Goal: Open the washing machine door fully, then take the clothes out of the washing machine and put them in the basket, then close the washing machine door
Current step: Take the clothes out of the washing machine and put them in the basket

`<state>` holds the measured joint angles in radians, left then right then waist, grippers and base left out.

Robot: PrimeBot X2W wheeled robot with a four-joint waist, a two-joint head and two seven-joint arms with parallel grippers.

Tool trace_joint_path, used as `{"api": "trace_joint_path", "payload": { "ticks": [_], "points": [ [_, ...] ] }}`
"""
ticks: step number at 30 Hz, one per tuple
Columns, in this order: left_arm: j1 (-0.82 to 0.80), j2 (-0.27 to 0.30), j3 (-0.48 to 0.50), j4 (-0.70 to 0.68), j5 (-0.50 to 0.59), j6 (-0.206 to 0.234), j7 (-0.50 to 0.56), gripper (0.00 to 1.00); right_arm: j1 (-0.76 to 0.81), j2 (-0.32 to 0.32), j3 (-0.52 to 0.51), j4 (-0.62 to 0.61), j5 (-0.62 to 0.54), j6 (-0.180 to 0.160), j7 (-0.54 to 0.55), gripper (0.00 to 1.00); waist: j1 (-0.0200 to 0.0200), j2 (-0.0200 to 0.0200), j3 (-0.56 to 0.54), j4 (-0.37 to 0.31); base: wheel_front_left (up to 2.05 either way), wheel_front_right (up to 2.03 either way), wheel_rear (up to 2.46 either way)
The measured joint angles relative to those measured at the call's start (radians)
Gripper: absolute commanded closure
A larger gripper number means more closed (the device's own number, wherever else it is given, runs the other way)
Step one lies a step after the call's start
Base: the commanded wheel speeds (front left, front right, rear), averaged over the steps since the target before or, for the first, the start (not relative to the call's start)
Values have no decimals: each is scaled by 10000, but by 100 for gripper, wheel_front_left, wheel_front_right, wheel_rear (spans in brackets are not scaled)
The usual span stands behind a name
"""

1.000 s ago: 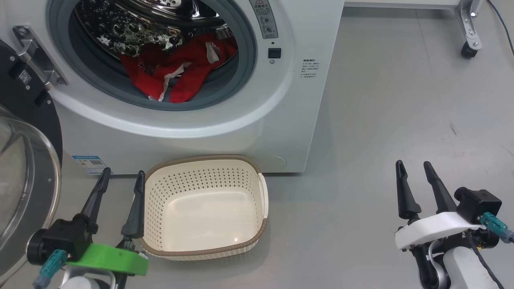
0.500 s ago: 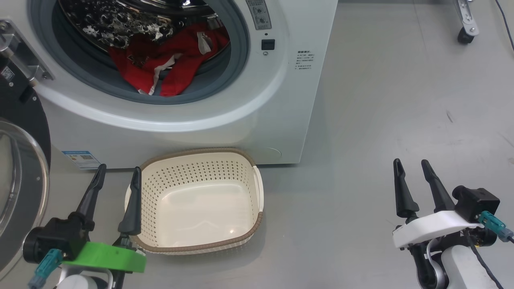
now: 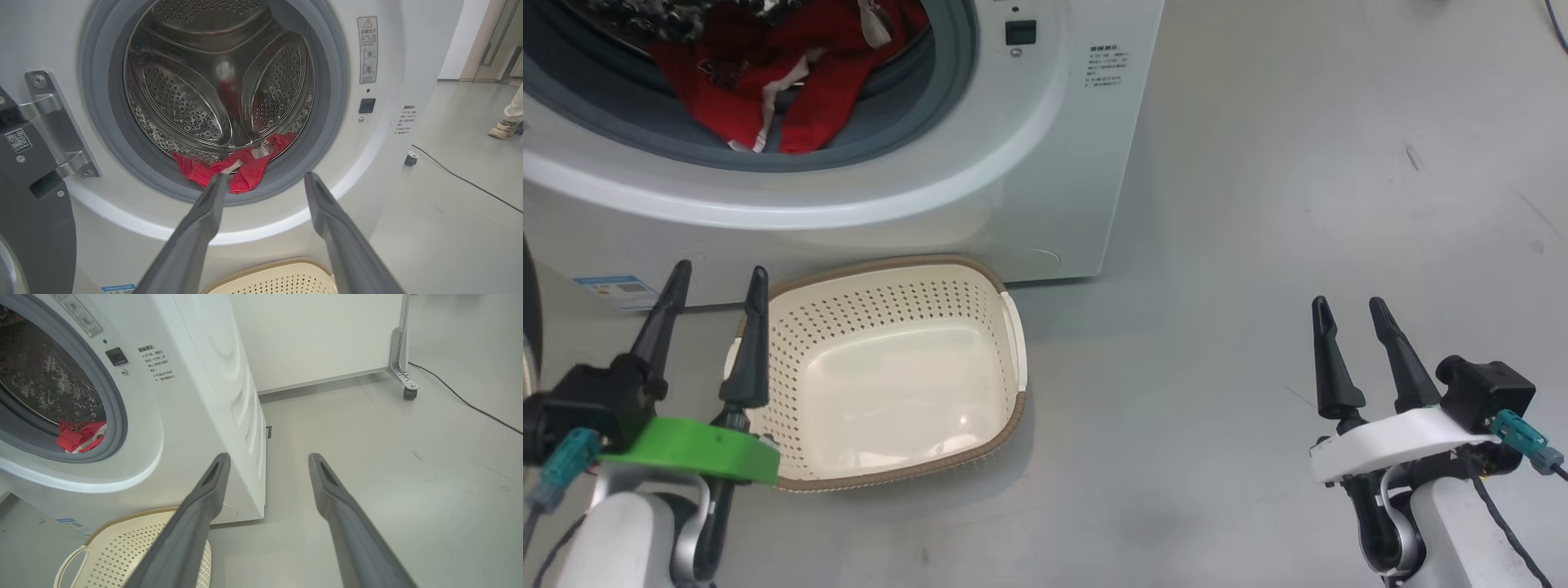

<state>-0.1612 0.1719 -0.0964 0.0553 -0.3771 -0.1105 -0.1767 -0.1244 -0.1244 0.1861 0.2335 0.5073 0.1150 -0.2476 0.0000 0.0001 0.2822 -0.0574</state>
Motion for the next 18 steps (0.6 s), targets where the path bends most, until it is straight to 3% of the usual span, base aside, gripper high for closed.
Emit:
{"api": "trace_joint_path", "payload": {
  "ticks": [8,18],
  "points": [
    [-1099,451,499,132,0,349,989,0,-547,247,79,-236,-111,2,0,0,0,0,904,-576,0,0,0],
    [-2892,1244,1030,667,-109,453,2247,0,-927,483,73,-268,-94,15,0,0,0,0,1928,-1647,0,0,0]
  ]
}}
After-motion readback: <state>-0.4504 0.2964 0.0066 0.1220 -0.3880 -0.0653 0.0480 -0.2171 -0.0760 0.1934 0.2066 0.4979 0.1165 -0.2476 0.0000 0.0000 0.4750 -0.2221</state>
